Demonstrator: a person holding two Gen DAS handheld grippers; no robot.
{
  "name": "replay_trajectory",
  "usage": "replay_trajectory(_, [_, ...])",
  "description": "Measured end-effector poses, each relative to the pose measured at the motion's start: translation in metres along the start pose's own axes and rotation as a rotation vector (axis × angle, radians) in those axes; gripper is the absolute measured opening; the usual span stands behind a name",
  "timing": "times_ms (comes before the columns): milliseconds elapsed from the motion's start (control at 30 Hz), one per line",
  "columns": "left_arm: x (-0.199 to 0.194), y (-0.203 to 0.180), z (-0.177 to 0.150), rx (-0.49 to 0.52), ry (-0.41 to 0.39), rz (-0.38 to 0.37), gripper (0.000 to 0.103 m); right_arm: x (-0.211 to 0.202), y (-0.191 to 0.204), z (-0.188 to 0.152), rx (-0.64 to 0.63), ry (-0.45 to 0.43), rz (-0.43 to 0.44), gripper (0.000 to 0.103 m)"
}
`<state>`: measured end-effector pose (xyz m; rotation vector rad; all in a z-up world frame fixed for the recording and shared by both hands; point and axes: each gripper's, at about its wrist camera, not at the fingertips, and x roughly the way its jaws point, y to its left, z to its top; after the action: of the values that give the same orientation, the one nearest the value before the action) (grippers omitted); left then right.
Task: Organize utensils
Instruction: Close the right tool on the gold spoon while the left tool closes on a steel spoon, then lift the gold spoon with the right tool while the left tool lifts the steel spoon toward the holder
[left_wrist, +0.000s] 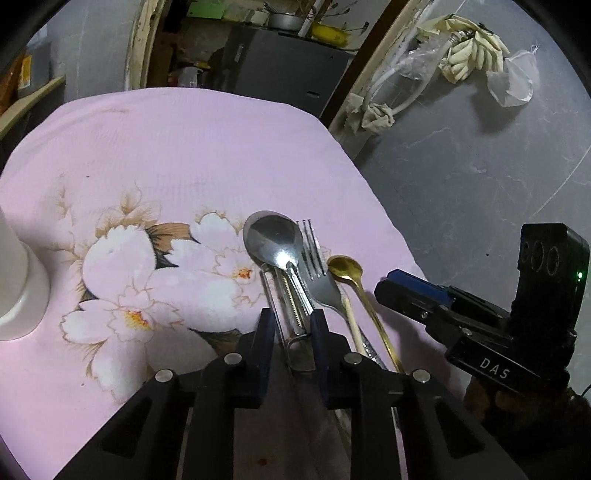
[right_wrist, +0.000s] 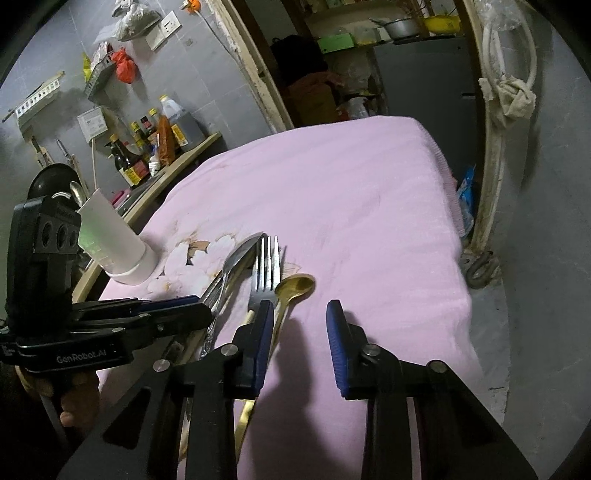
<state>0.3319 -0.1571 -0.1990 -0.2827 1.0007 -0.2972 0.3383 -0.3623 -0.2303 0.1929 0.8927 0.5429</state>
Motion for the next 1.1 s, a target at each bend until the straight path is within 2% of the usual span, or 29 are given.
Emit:
replay_trajectory(300, [-0.021, 0.020, -0.007, -0.070, -0.016, 0.030, 0.018, 0.016, 0.006, 0.004, -0.006, 0.067, 0.039, 0.026])
replay_trajectory(400, [-0.024, 0.024, -0.011, -0.072, -0.006, 0.033, 0.018, 0.022, 0.006, 0.010, -0.002, 0.093, 0.047, 0.026])
replay_trajectory(533, [-0.018, 0.020, -0.009, -0.045, 0.019, 0.043, 0.018, 0.030, 0.013, 0.019, -0.026, 0.147, 0.014, 0.026])
replay_trajectory(600, [-0.015, 0.017, -0.007, -0.030, 0.021, 0.051, 0.018, 0.031, 0.016, 0.018, -0.034, 0.147, -0.009, 0.023])
replay_trajectory(667, [-0.013, 0.016, -0.004, -0.022, 0.025, 0.057, 0.018, 0.031, 0.016, 0.016, -0.028, 0.140, -0.022, 0.015])
replay_trajectory(933, [-0.011, 0.013, 0.001, -0.001, 0.037, 0.075, 0.017, 0.035, 0.013, 0.018, 0.024, 0.168, 0.038, 0.003])
replay_trajectory(1100, [-0.025, 0.015, -0.003, -0.031, -0.002, 0.078, 0.016, 0.015, 0.022, 0.016, 0.038, 0.080, 0.036, 0.002])
